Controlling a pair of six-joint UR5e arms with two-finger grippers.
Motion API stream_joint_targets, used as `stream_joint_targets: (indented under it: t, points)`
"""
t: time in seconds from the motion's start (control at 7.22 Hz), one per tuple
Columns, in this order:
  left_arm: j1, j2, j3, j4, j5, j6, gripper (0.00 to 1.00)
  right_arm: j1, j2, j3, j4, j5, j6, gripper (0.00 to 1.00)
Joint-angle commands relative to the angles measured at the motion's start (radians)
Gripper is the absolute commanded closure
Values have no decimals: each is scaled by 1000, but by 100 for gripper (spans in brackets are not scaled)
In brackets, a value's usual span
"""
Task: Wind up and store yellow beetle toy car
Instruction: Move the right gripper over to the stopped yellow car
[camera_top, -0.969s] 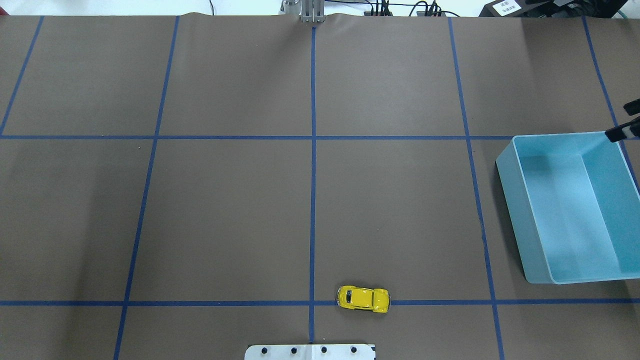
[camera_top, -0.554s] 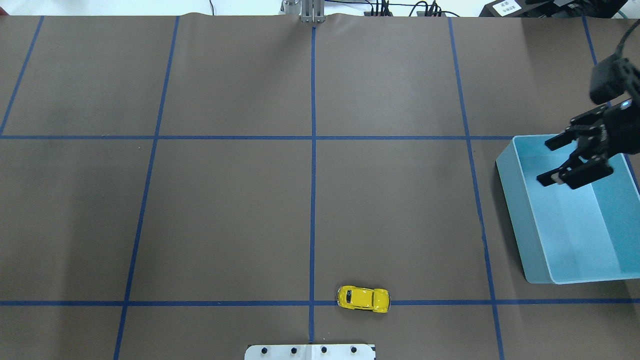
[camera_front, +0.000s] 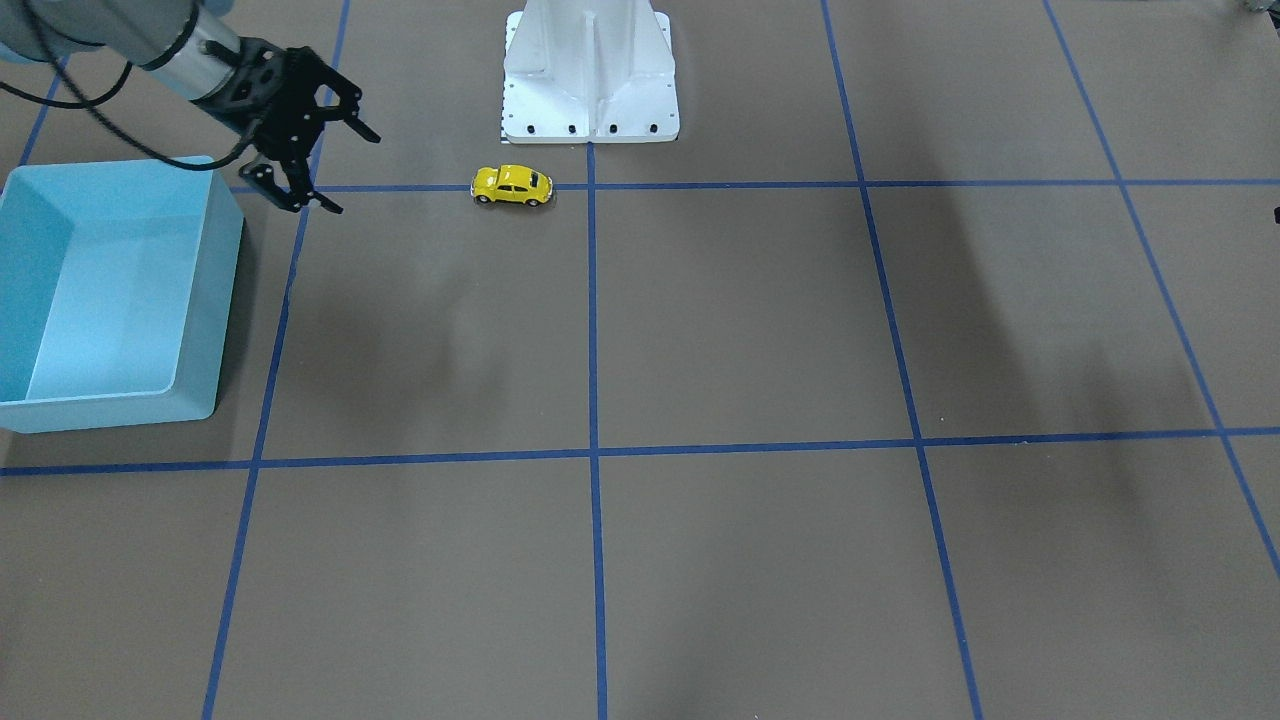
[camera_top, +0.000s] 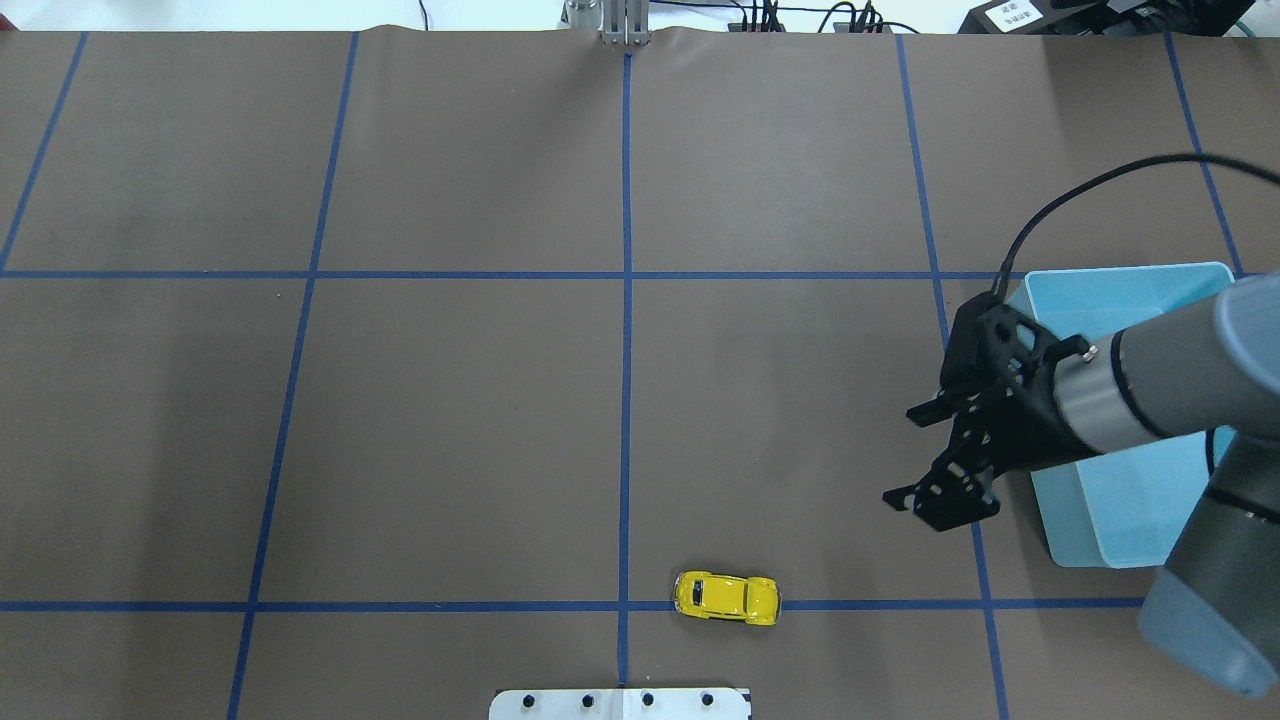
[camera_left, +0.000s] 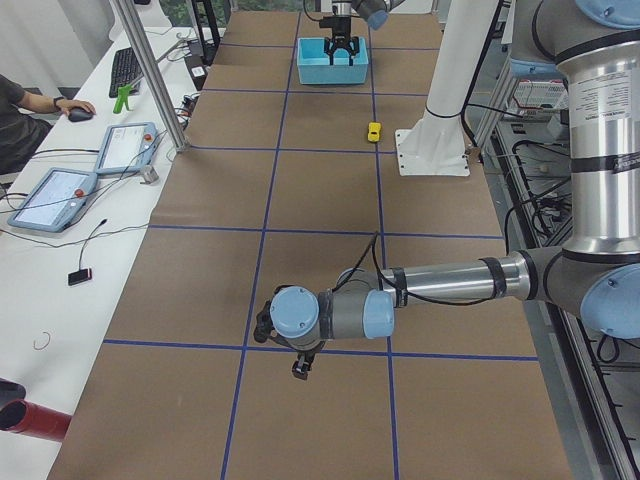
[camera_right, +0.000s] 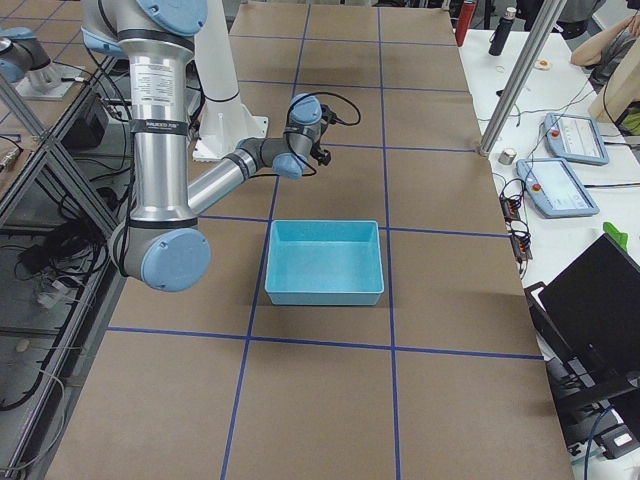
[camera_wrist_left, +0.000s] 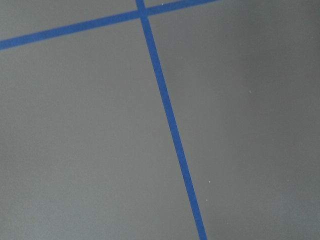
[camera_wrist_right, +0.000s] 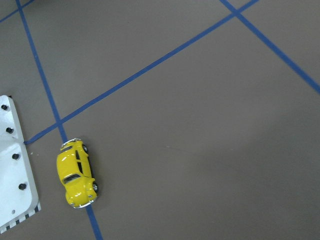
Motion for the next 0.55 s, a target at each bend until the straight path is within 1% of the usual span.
stream_joint_targets:
  t: [0.0,0.14,0.28,0.42]
  points:
    - [2,-13,-52,1,40,-5,0,-332,15,13,4,-392,-4,1]
    - [8,-16,-56,1,44,-5,0,-393,12,6,2,-476,-38,1]
    - [10,-19,-59,1,43,-5,0,-384,6,-4,2,-476,-84,1]
    - [14,-21,-69,1,43,-94,0,-370,9,-40,2,-486,-121,1]
